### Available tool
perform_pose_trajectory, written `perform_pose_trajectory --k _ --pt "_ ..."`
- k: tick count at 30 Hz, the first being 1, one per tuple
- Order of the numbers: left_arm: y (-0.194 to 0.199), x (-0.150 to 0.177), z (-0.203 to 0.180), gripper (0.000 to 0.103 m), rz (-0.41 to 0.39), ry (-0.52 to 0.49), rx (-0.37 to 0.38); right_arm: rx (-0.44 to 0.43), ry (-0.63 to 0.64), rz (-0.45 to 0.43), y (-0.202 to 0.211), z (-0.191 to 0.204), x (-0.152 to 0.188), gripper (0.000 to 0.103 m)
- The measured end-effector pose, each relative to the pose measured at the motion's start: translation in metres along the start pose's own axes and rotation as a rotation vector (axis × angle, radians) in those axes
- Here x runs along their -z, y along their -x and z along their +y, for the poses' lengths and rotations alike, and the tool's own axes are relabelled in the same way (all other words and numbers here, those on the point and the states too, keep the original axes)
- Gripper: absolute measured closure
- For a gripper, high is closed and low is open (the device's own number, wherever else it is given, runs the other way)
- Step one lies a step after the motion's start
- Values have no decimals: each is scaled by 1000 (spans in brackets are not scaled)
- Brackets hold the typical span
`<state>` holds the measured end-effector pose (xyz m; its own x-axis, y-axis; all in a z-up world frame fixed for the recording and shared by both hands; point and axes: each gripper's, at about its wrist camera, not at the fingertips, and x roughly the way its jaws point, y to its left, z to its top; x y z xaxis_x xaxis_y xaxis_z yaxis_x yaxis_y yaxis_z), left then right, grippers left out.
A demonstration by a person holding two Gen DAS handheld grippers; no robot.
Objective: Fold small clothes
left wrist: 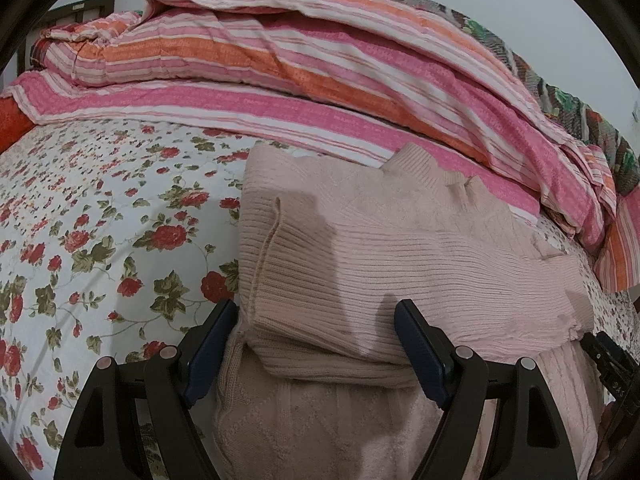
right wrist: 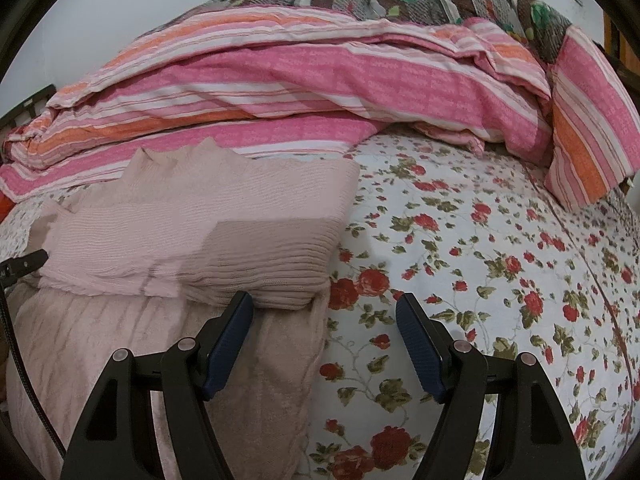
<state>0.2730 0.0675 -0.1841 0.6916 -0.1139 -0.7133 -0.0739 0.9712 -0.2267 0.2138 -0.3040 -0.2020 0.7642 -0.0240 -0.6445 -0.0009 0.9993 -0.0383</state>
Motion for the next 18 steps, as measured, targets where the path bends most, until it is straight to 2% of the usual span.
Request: perform_pose_trajectory --k 8,14,18 --pt "9 2 -9 25 -47 -41 12 -22 92 -59 12 18 3 30" --pt "18 3 -4 25 -86 -27 35 -44 74 -65 14 14 2 30" --pt "30 3 -4 25 -154 -33 80 -76 58 -70 16 12 2 30"
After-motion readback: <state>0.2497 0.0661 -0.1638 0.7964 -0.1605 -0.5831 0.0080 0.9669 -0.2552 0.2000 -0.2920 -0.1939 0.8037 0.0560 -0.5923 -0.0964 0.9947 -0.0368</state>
